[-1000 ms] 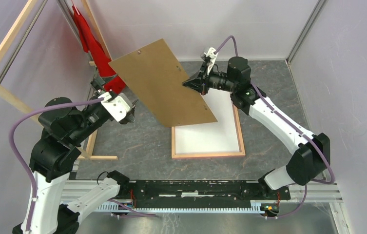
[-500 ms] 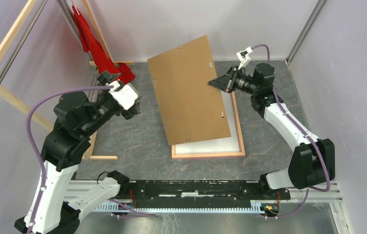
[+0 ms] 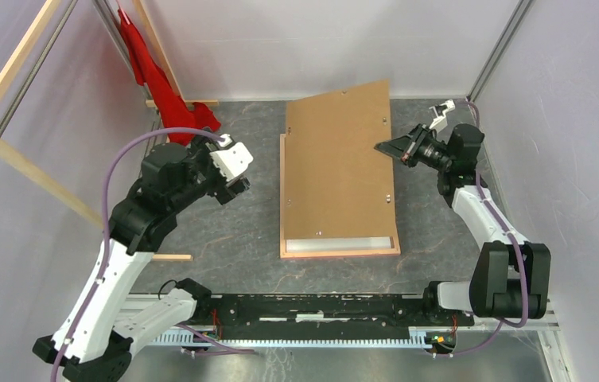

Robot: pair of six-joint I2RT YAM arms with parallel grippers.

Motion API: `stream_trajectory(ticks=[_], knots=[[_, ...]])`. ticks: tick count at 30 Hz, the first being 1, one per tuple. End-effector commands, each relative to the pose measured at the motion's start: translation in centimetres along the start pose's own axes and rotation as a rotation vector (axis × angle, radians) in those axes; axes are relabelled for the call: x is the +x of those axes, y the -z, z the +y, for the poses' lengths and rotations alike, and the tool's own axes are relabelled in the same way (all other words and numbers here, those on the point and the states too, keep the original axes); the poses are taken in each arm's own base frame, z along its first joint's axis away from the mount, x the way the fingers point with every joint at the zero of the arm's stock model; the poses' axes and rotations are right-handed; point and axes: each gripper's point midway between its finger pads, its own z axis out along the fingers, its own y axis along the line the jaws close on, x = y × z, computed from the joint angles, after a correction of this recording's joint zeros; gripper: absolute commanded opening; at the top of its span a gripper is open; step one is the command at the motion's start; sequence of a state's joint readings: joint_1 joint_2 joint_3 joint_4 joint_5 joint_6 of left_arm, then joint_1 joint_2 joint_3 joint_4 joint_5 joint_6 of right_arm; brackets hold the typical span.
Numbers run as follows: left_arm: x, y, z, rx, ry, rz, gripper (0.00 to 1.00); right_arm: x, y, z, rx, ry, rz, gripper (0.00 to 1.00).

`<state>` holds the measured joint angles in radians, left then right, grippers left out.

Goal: Put the photo into the frame
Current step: Turn over the photo frame item on the photo frame.

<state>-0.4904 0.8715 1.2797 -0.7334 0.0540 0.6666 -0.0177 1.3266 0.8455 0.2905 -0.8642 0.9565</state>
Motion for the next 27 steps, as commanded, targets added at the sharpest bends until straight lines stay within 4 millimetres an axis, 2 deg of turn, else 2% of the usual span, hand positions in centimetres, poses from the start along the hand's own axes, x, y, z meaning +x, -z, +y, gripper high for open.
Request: stream_trajectory(ticks=[1,5,14,27], knots=[[1.8,-1.5,-1.4,0.031,0.069,0.061,1.0,-1.3,2.1,2.2,-0.074,0.055,-0.029,0.0],[2.8,-2.7,-2.1,0.048,0.083,0.089,1.0,-0.5,2.5,0.5,-0.051,0.036,-0.012,0.0],[4.6,-4.8,-3.2,0.082,0.118,0.143,1.0,1.5,1.9,-2.9,-0.019,-0.004,0.055,0.0],[7.6,-6.8,-2.9,0.131,0.226,0.239,1.0,1.0,-0.1,-6.1,0.001,-0.073,0.094,0.0]])
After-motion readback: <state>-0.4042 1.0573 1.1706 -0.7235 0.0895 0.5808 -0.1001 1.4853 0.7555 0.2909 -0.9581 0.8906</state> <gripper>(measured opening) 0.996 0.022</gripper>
